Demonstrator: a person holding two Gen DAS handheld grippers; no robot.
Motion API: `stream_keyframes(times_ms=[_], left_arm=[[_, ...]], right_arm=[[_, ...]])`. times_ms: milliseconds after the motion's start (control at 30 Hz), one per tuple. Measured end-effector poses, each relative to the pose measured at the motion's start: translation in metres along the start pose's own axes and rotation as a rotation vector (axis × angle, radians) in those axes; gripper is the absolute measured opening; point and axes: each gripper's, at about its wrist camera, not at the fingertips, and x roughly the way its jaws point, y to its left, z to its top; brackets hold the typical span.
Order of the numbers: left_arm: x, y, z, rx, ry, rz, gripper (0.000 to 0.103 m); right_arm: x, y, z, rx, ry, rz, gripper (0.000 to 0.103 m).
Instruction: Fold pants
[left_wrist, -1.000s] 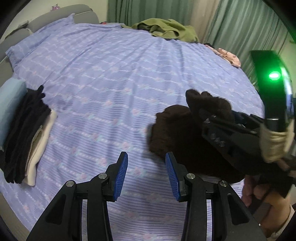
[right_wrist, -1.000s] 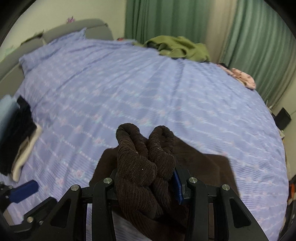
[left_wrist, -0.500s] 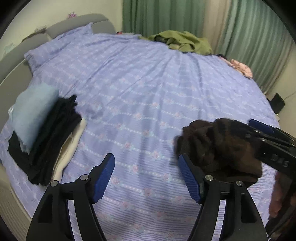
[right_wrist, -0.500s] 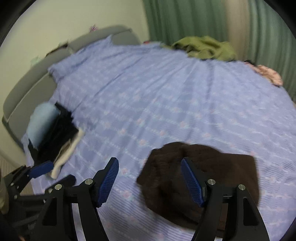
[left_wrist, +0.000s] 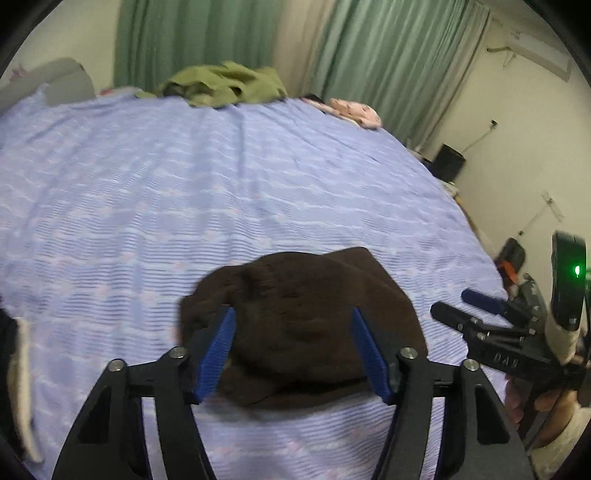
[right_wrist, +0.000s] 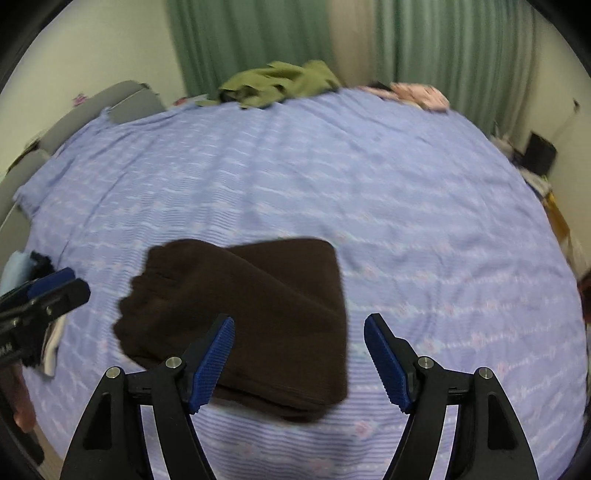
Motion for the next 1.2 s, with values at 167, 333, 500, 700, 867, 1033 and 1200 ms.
stream_keyframes(times_ms=[167, 333, 500, 700, 867, 1033, 1200], left_arm=[[0.047, 0.011, 0.011, -0.083, 0.089, -0.012, 0.045], [0.077, 0.025, 0.007, -0.184, 0.169, -0.011, 0.044], [0.096, 0.028, 0.001, -0.236, 0.241, -0.048, 0.033], [0.022, 0.036, 0.0, -0.321, 0.081, -0.134, 0.014], [0.009, 0.063, -0.026, -0.342, 0.118, -0.016, 0.019], [0.036, 0.08, -0.047, -0.375, 0.18, 0.048, 0.043], [0.039, 0.081, -0.051, -0.363, 0.183, 0.131, 0.068]], right_arm=[[0.021, -0.026, -0.007, 0.069, 0.038, 0.008, 0.074], [0.034, -0.039, -0.013, 0.109, 0.059, 0.026, 0.074], [0.045, -0.042, -0.016, 0.13, 0.085, 0.048, 0.074], [0.033, -0.037, -0.019, 0.132, 0.078, 0.091, 0.074], [0.025, -0.015, -0.022, 0.075, 0.064, 0.111, 0.074], [0.036, 0.007, -0.028, 0.015, 0.095, 0.098, 0.074], [0.041, 0.01, -0.031, 0.011, 0.113, 0.085, 0.074]])
